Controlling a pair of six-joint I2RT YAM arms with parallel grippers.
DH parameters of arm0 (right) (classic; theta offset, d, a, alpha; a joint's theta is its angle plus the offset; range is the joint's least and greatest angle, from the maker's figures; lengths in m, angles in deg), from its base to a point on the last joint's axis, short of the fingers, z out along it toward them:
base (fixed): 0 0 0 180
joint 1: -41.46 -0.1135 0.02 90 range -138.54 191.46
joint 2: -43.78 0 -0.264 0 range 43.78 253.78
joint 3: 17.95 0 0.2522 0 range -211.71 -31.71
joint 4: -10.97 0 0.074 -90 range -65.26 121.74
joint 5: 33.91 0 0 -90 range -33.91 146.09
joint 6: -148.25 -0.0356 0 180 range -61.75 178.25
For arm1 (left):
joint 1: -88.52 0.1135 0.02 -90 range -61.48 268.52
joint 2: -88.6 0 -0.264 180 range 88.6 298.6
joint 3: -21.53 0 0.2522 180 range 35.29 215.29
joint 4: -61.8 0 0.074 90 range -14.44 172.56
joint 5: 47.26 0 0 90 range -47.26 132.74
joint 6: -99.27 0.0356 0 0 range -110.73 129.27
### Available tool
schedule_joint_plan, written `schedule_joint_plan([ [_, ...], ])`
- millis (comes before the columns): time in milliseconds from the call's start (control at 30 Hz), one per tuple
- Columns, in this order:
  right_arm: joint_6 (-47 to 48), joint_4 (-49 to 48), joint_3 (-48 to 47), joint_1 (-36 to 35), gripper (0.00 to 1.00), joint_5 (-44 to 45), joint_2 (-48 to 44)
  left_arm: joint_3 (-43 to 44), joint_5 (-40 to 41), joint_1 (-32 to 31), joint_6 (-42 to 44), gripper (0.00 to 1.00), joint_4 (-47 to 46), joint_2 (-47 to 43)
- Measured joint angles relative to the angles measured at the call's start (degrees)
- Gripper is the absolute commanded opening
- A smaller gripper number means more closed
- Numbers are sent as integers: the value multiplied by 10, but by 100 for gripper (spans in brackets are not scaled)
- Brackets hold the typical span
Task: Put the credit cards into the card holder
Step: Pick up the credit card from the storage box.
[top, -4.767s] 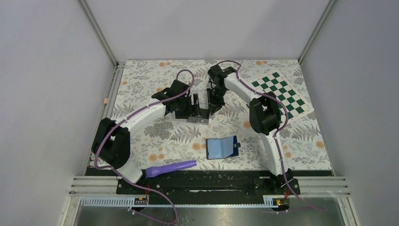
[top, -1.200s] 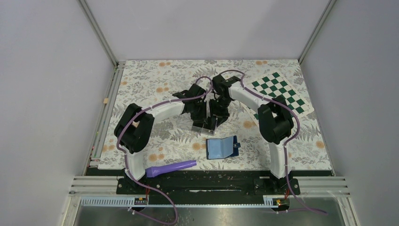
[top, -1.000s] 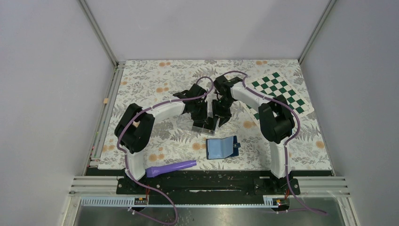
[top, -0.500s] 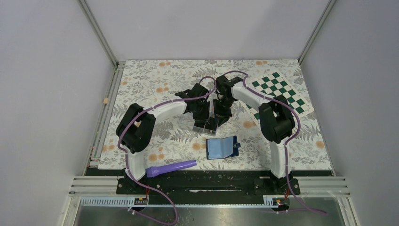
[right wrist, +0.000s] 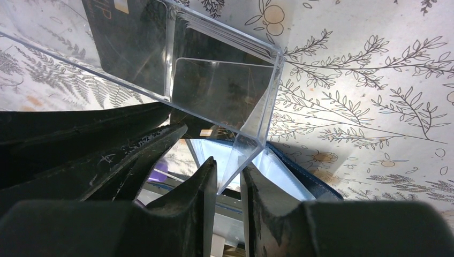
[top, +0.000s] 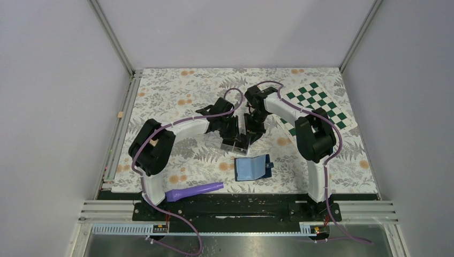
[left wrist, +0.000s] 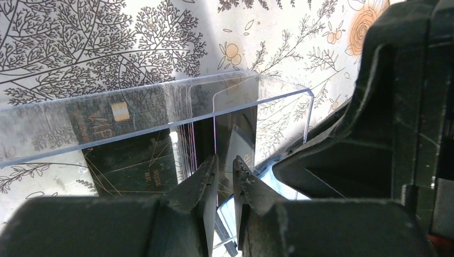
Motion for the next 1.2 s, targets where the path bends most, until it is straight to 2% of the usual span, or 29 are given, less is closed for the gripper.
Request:
schedule_joint_plan([
  [600, -1, -17, 8, 2, 28, -2, 0, -15, -56, -3, -11, 16, -52, -18],
  [667, -1, -18, 9, 2, 28, -2, 0, -14, -55, -3, -10, 13, -50, -15],
  [767, -2, -21, 10, 2, 28, -4, 0, -14, -51, -4, -9, 0, -40, -1],
  [900, -2, -22, 10, 2, 31, -6, -2, -13, -42, -4, -9, 0, -28, 12],
  [933, -1, -23, 10, 2, 32, -6, -4, -12, -40, -5, -9, 0, -25, 12],
  [1067, -2, -38, 21, 2, 52, -5, -29, -10, -22, -7, -6, 0, -17, 10],
  [1200, -3, -60, 47, 3, 65, -5, -95, -5, 6, -7, 1, 0, 11, -22],
])
